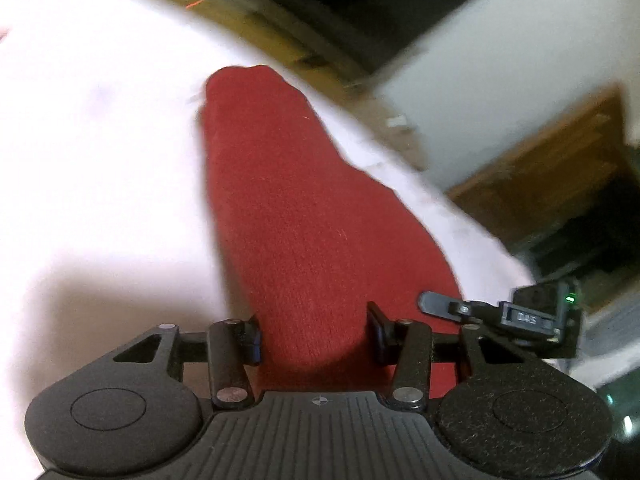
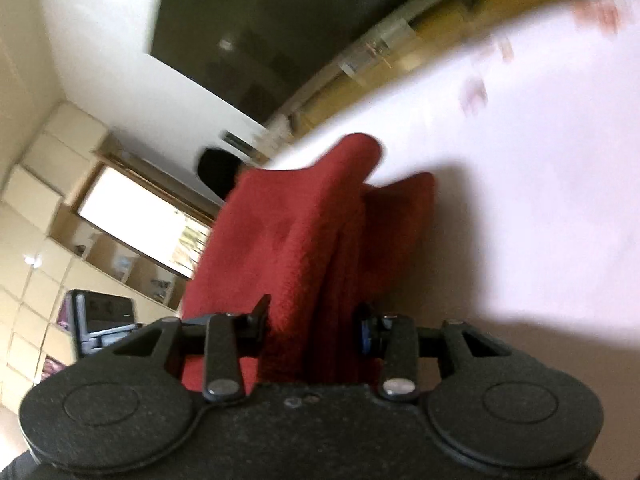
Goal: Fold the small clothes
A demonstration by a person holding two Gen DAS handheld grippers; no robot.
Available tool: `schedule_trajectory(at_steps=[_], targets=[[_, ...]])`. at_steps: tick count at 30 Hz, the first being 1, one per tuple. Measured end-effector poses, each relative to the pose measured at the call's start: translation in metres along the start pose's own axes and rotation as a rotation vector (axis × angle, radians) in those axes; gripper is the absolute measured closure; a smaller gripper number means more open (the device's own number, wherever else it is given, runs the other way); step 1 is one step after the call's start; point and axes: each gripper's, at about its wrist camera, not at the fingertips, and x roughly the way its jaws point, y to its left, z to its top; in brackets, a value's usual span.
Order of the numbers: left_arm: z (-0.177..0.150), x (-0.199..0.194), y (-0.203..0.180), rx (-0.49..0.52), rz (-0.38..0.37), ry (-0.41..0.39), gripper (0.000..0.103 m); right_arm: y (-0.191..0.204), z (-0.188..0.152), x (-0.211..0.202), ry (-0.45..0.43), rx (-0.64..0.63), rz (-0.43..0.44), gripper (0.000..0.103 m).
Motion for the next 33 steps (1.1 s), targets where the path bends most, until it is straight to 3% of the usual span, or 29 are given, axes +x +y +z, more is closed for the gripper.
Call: schedule_trajectory(at_steps=[1,3,11,13,16,18,21,25,29,31,33], targets=[[-0.004,-0.003,0.012,-0.038,-0.048,-0.021,0.05,-0.009,-0.006,0.012,0.024,0.031,-0.025,0.064],[-0.01,-0.01,0.021,-0.06,-0.082,-0.053,0.049,-0.016,-0.015,0.013,-0.012,0.032,0.005,0.064],[-0.017,-0.012,0.003,-0.001,-0.005,-0.072,0.041,-0.003,-0.009,0.01,0.007,0.012,-0.062,0.058],[-0.014,-0.016,-0.001,0.026,0.042,-0.083,0.04,-0.001,-0.011,0.009,0.006,0.011,-0.071,0.053],[-0.012,-0.043,-0.025,0.113,0.187,-0.173,0.039,0.008,-0.01,0.001,-0.026,-0.01,-0.132,0.047],[-0.009,-0.06,-0.04,0.183,0.291,-0.267,0.039,0.018,-0.007,-0.016,-0.091,-0.081,-0.187,0.055],[0.002,-0.056,-0.064,0.251,0.345,-0.327,0.039,0.046,0.001,-0.025,-0.17,-0.228,-0.275,0.069],[0.003,-0.016,-0.097,0.345,0.409,-0.309,0.039,0.08,0.005,0.001,-0.22,-0.358,-0.364,0.072],[0.003,0.018,-0.105,0.391,0.468,-0.225,0.039,0.088,0.003,0.03,-0.169,-0.421,-0.409,0.074],[0.0,0.021,-0.105,0.389,0.471,-0.22,0.039,0.079,0.004,0.05,-0.093,-0.411,-0.479,0.075],[0.001,0.02,-0.104,0.381,0.467,-0.221,0.038,0.074,0.001,0.057,-0.096,-0.423,-0.495,0.075]])
